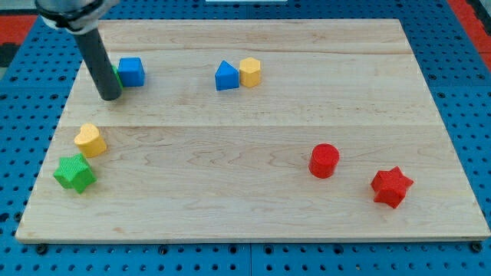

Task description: Separate the green circle and blue cube from each other

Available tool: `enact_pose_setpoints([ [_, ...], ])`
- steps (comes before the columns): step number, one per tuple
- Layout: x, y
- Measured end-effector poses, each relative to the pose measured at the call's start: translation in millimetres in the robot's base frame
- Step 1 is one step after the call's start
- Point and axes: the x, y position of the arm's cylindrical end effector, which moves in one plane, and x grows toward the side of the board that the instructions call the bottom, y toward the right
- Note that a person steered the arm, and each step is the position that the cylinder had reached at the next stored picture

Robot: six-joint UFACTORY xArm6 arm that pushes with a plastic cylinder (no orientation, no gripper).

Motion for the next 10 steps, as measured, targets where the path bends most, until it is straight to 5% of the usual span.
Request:
enact_pose_setpoints([
  [2, -73, -7],
  [7, -112, -1],
  [10, -17, 9],
])
